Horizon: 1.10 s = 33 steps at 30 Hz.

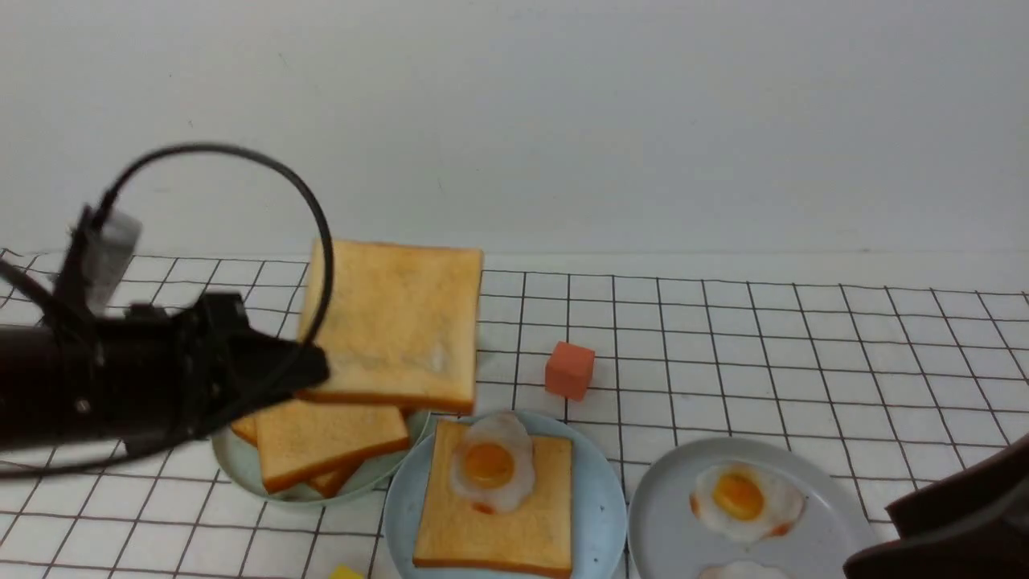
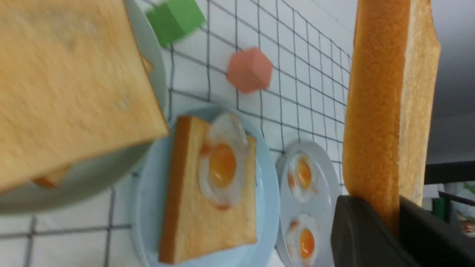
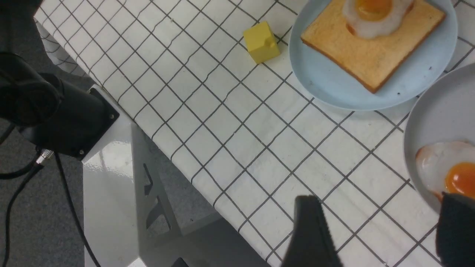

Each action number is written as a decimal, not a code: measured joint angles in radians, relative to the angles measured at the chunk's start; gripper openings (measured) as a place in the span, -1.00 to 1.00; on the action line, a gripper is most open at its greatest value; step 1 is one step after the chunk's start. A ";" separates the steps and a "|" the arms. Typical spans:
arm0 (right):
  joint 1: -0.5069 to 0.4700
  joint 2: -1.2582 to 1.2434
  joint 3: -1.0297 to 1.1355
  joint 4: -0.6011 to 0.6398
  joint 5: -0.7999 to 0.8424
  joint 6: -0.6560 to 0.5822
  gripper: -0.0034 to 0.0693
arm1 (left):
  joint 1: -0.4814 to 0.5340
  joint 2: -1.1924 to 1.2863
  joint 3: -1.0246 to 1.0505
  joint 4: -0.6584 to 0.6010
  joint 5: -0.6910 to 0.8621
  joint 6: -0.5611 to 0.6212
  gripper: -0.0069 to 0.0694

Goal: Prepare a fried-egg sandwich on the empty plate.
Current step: Use the left arm to place a slice of bread on the fried egg in the middle

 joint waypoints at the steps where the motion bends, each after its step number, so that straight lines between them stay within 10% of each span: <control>1: 0.000 0.000 0.000 0.000 0.000 -0.003 0.35 | -0.007 0.000 0.020 -0.011 -0.007 0.008 -0.64; 11: 0.000 0.000 0.000 0.003 -0.002 -0.019 0.35 | -0.291 0.178 0.110 -0.212 -0.214 0.268 -0.64; 33: 0.000 0.000 0.000 0.001 0.015 -0.020 0.30 | -0.305 0.352 -0.002 -0.231 -0.265 0.249 -0.42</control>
